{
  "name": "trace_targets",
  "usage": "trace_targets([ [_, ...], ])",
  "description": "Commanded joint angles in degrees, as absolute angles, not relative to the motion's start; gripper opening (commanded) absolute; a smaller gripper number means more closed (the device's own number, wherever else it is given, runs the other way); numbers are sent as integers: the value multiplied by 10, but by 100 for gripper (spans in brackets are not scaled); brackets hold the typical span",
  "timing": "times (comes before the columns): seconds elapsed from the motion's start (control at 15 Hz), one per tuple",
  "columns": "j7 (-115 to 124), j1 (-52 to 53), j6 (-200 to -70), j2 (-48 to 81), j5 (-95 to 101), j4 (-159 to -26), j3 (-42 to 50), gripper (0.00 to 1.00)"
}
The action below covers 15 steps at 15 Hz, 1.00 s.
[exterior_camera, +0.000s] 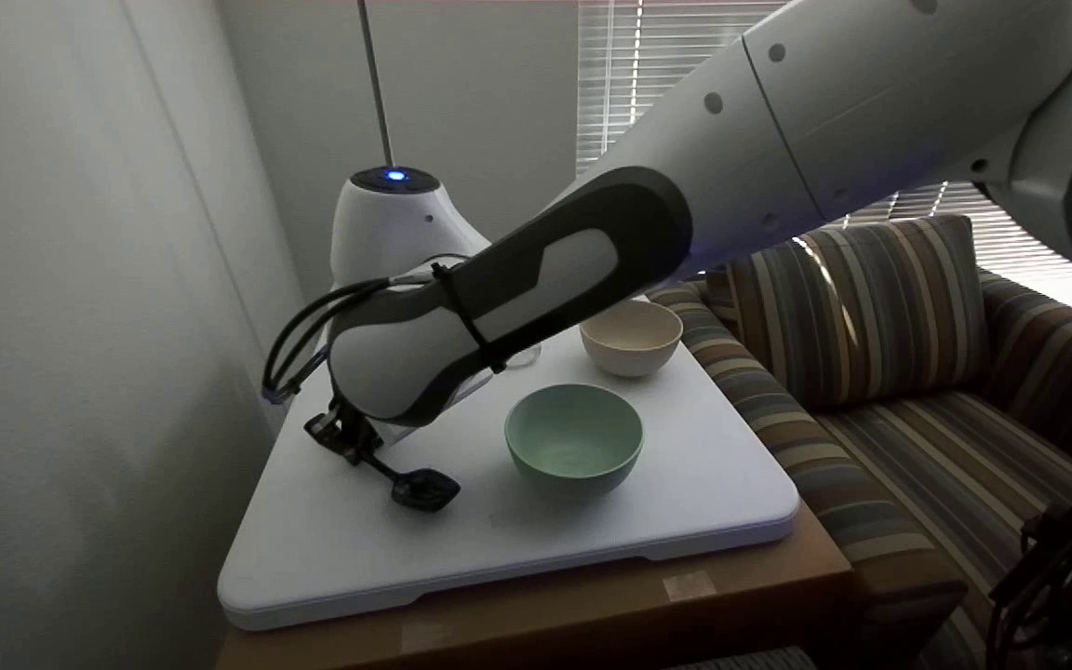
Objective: Put the lid on top of the glass jar, put the black ladle inside the green bowl, take the ladle out of the bowl
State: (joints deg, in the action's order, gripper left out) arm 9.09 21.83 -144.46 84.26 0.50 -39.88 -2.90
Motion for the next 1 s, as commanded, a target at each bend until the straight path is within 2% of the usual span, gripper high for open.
trace_targets([
  [0.0,76,204,-1419,843,-10,-405,-52,4],
  [0.93,-44,188,-1396,804,-6,-363,-104,4],
])
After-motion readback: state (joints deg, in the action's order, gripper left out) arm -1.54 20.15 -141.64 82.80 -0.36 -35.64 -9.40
